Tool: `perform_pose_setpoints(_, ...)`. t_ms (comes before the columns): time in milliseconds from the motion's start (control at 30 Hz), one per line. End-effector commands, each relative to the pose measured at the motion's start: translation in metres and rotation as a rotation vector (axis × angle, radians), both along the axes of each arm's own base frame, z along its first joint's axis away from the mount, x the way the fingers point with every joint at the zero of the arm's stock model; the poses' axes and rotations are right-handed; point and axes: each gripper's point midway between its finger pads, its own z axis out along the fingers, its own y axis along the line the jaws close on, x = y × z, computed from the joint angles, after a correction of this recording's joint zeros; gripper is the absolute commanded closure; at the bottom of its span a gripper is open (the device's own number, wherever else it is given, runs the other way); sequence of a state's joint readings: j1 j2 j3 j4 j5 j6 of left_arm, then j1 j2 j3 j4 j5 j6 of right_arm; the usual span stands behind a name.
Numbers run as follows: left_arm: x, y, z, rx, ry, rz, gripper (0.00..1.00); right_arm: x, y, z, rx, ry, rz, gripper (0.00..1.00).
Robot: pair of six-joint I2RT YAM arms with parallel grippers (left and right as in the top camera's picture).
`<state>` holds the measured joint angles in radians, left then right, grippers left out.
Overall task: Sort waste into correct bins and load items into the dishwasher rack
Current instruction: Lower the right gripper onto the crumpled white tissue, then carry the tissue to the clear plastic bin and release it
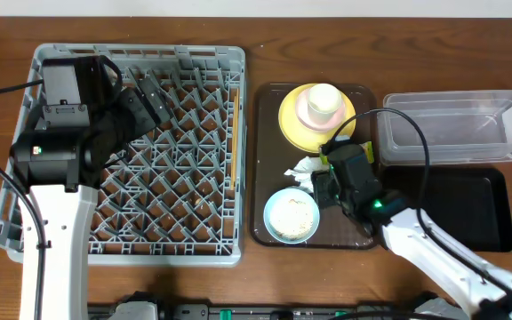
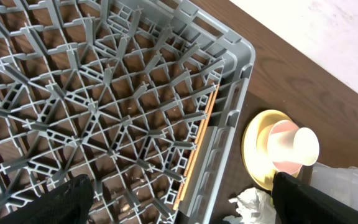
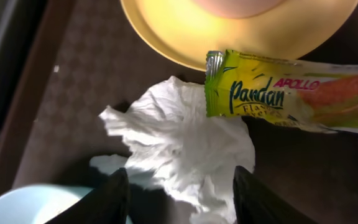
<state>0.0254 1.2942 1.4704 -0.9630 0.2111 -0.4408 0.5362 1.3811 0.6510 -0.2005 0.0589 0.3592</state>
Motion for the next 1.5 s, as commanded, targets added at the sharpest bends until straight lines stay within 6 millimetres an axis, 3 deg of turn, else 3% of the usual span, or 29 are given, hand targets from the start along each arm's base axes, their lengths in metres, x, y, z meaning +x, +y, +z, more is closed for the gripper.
perform_pose_setpoints(0,0.001,0.000,0.002,0.002,-0.005,-0.007,0.07,0.002,-0.006,-0.019,-0.023,0.035,-0.072,0.48)
perform_pose_setpoints(167,0.001,0.000,0.002,0.002,-0.005,-0.007,0.07,0.005,-0.018,-0.045,-0.087,0.069,-0.153,0.49)
perform_pose_setpoints(267,0.001,0.000,0.002,0.002,-0.005,-0.007,0.07,0.006,-0.017,-0.046,-0.084,0.070,-0.151,0.53)
perform_pose_setpoints(400,0.001,0.000,0.002,0.002,-0.005,-0.007,0.07,0.006,-0.017,-0.045,-0.082,0.068,-0.151,0.66)
perform_pose_setpoints(533,0.001,0.000,0.002,0.002,-0.005,-0.007,0.07,0.003,-0.013,-0.046,-0.063,0.085,-0.135,0.72)
perform_pose_setpoints(600,0.001,0.000,0.002,0.002,-0.005,-0.007,0.07,0.005,-0.012,-0.042,-0.058,0.078,-0.134,0.84)
perform_pose_setpoints(700,0.001,0.000,0.002,0.002,-0.005,-0.007,0.07,0.012,-0.001,-0.022,0.001,0.045,-0.113,0.98)
perform_pose_setpoints(833,0.001,0.000,0.002,0.002,-0.005,-0.007,0.07,0.027,0.008,0.032,0.069,-0.061,-0.100,0.99)
perform_pose_setpoints(933,0.001,0.000,0.002,0.002,-0.005,-0.007,0.07,0.036,0.002,0.077,0.096,-0.153,-0.107,0.99)
perform_pose_setpoints(1033,0.001,0.000,0.002,0.002,-0.005,-0.007,0.07,0.043,-0.022,0.111,0.087,-0.239,-0.164,0.99)
perform_pose_setpoints(1133,0.001,0.000,0.002,0.002,-0.005,-0.007,0.07,0.047,-0.056,0.126,0.054,-0.284,-0.232,0.99)
perform_pose_setpoints(1367,0.001,0.000,0.002,0.002,-0.005,-0.007,0.07,0.058,-0.159,0.119,-0.077,-0.269,-0.439,0.99)
perform_pose_setpoints(1467,0.001,0.000,0.002,0.002,-0.005,-0.007,0.07,0.062,-0.192,0.116,-0.123,-0.268,-0.494,0.99)
